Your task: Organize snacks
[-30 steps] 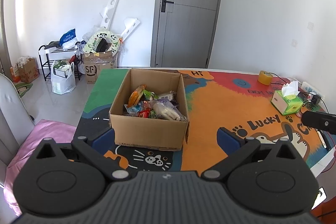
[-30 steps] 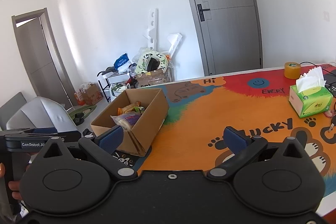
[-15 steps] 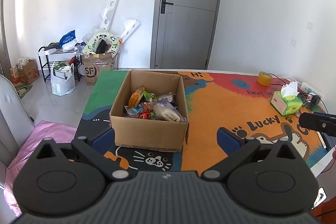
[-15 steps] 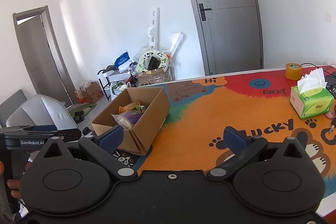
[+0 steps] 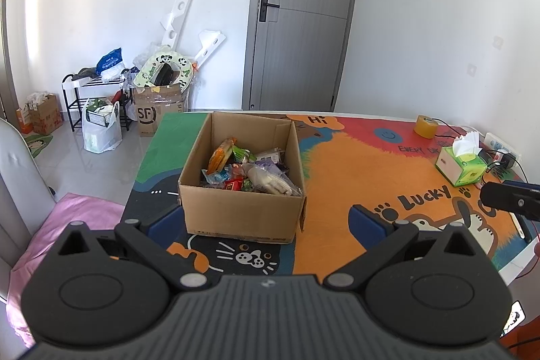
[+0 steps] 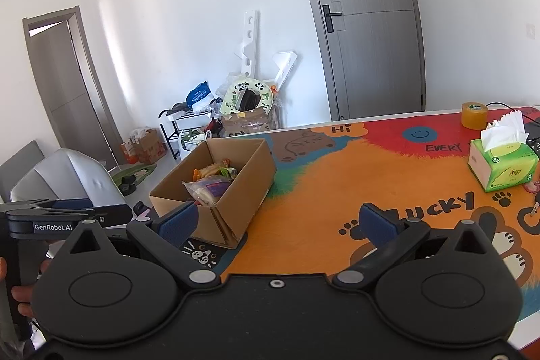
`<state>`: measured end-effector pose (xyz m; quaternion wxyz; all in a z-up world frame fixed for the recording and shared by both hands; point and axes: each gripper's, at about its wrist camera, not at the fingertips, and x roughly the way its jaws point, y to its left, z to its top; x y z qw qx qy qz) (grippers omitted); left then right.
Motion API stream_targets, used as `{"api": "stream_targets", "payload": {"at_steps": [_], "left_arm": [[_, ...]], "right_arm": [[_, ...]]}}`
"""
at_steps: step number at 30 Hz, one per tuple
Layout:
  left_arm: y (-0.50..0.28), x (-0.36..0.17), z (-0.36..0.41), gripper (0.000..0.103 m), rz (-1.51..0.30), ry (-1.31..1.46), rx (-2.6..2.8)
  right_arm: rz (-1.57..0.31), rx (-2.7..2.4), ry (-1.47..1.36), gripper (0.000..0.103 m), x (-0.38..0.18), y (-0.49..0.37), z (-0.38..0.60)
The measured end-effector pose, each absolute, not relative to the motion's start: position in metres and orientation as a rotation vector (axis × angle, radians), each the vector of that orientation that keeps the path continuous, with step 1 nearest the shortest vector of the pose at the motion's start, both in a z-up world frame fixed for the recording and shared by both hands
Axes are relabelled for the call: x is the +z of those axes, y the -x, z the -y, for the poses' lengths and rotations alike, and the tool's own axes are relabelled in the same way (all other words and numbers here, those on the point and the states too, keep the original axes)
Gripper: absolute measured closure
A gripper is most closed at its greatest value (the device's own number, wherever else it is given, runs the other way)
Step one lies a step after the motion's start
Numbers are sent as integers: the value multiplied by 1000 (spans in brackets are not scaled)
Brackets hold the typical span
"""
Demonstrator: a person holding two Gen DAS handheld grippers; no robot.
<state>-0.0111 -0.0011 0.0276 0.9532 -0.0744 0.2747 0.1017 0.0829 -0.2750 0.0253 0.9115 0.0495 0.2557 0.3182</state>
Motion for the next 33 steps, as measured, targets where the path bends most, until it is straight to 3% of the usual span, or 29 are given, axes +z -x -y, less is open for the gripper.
{"api": "stream_targets", "payload": {"at_steps": [33], "left_arm": [[8, 21, 0, 0, -569, 152, 201]], "right_arm": [[-534, 654, -101, 0, 24, -82, 274]]}}
